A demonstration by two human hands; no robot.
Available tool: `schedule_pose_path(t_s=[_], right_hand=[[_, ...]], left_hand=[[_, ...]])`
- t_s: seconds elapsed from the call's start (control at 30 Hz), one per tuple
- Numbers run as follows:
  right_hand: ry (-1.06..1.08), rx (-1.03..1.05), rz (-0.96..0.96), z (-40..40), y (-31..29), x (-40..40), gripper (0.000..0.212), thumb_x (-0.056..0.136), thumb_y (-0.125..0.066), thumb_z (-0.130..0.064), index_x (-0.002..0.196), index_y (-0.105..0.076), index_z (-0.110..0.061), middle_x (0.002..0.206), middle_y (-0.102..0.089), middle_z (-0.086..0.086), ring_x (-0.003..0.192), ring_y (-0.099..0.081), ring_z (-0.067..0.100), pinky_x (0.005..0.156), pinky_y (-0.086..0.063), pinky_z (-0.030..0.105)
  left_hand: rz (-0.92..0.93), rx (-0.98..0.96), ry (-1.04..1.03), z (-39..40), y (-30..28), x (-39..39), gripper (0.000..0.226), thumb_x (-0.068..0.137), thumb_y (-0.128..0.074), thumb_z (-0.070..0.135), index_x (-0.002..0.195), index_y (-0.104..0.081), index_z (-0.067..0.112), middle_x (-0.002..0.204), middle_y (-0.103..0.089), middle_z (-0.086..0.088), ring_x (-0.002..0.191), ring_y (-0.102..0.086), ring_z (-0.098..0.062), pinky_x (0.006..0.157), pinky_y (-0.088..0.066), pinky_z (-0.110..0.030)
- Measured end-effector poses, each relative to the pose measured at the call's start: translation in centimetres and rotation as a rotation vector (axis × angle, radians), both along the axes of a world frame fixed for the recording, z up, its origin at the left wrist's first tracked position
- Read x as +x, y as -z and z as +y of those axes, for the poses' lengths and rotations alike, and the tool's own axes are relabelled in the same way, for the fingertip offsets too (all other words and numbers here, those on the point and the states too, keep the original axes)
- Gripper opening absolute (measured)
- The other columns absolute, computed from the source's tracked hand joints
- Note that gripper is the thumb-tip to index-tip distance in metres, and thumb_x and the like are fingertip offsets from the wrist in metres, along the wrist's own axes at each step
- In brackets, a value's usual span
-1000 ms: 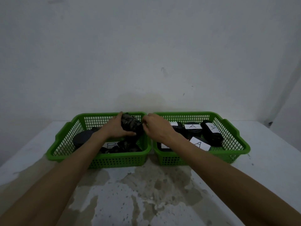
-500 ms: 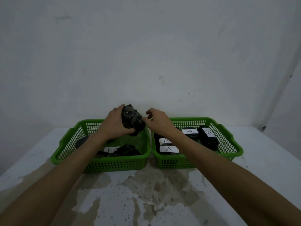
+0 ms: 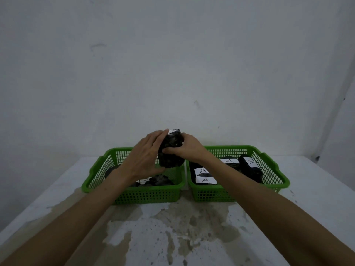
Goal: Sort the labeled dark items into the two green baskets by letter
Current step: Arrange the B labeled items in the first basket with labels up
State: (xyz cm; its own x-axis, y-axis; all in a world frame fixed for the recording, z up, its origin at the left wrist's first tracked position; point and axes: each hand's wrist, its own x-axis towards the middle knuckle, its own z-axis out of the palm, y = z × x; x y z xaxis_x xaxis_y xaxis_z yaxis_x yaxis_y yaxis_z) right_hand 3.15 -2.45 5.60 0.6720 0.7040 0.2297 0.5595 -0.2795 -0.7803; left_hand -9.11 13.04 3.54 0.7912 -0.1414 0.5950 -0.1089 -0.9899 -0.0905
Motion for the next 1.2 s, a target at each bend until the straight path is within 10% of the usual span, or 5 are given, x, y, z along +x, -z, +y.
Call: schedule_pose_path(t_s=[0.4, 0.8, 1.2], right_hand=[[0.056, 0.158, -0.137, -1.3, 2.5, -1.6, 0.081, 0.069, -0.089, -0.035, 0.135, -0.047, -0.014, 0.129, -0.06, -0.002, 0.106, -0.052, 0.007, 0.069, -0.037, -0.007], [0.286, 0.147, 0.168, 6.1, 5.2, 1.2, 0.085, 0.063, -0.092, -0.037, 0.129, -0.047, -0.008, 0.125, -0.062, 0.005, 0.115, -0.061, 0.023, 0.09, -0.054, 0.032], [0.484, 0.078, 0.389, 12.8, 10.2, 2.1, 0.093, 0.068, -0.09, -0.014, 0.138, -0.03, 0.002, 0.142, -0.039, 0.018, 0.127, -0.048, 0.034, 0.108, -0.041, 0.037]], left_hand=[[0.03, -0.298, -0.144, 2.5, 1.2, -1.4, 0.124, 0.062, -0.054, 0.089, 0.157, -0.006, 0.026, 0.16, -0.026, -0.003, 0.142, -0.033, -0.022, 0.111, -0.038, -0.047], [0.234, -0.429, -0.276, 5.8, 3.6, 0.6, 0.079, 0.083, -0.06, 0.06, 0.147, -0.037, 0.019, 0.147, -0.046, -0.003, 0.133, -0.044, -0.02, 0.107, -0.042, -0.041], [0.465, -0.291, -0.474, 12.2, 7.6, 2.0, 0.074, 0.081, -0.073, 0.044, 0.142, -0.045, 0.013, 0.139, -0.051, -0.011, 0.128, -0.048, -0.027, 0.103, -0.044, -0.041]])
